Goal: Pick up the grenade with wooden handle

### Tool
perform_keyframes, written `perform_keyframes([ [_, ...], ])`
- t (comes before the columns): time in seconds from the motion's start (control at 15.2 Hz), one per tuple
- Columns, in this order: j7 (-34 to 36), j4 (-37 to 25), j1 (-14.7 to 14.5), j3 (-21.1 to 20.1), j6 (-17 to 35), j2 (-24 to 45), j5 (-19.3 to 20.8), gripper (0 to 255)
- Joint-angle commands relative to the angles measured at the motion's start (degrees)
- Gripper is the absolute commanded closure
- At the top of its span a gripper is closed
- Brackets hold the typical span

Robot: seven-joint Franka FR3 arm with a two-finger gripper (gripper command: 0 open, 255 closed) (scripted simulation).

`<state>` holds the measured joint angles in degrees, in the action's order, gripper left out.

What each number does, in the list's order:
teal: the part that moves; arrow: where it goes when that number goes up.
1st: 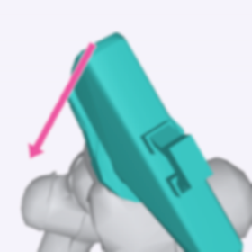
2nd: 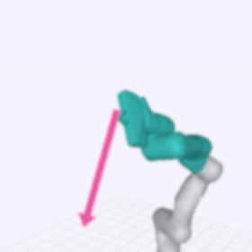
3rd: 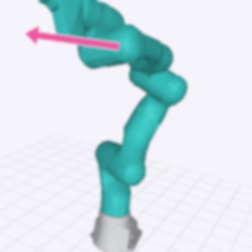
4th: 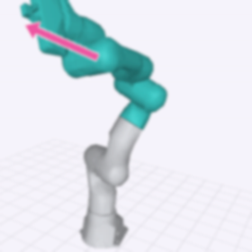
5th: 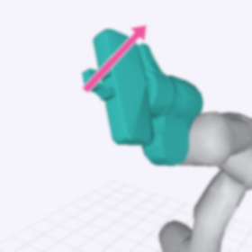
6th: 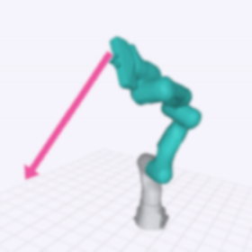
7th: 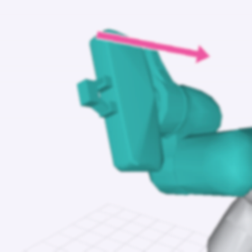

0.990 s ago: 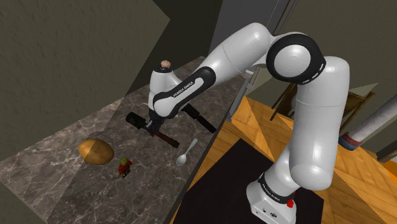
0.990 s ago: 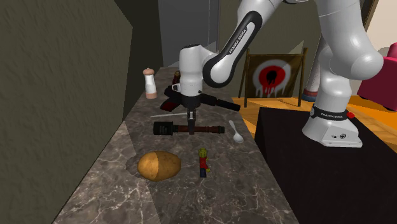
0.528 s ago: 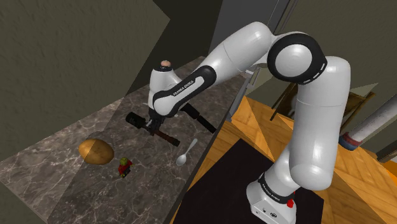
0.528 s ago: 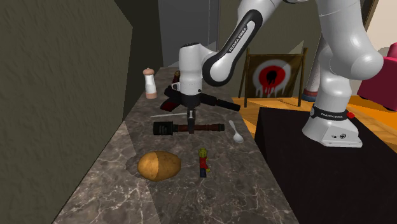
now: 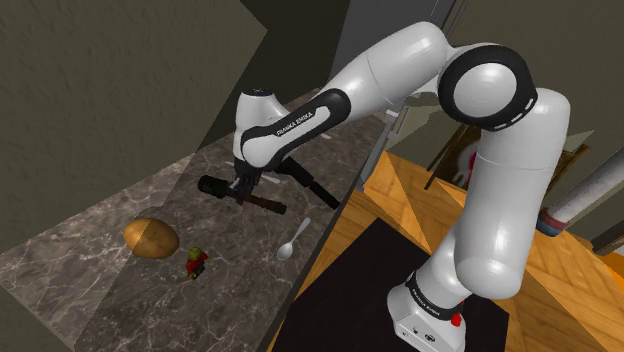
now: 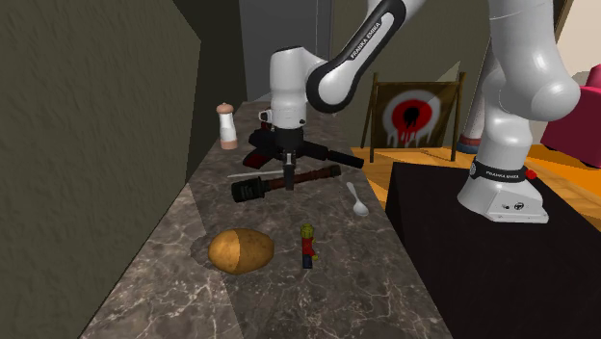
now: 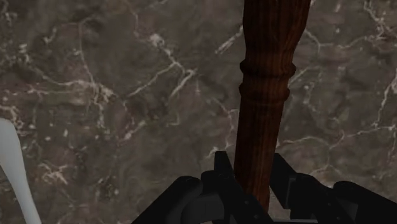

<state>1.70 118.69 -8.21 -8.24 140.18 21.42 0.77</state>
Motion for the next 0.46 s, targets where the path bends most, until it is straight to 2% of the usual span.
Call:
perform_keyframes([
  [0.0, -0.1, -0.2, 0.1, -0.1, -1.3, -1.2, -0.2, 255],
  [0.4, -0.3, -0.6, 0.3, -0.3, -4.0, -3.4, -0.6, 255],
])
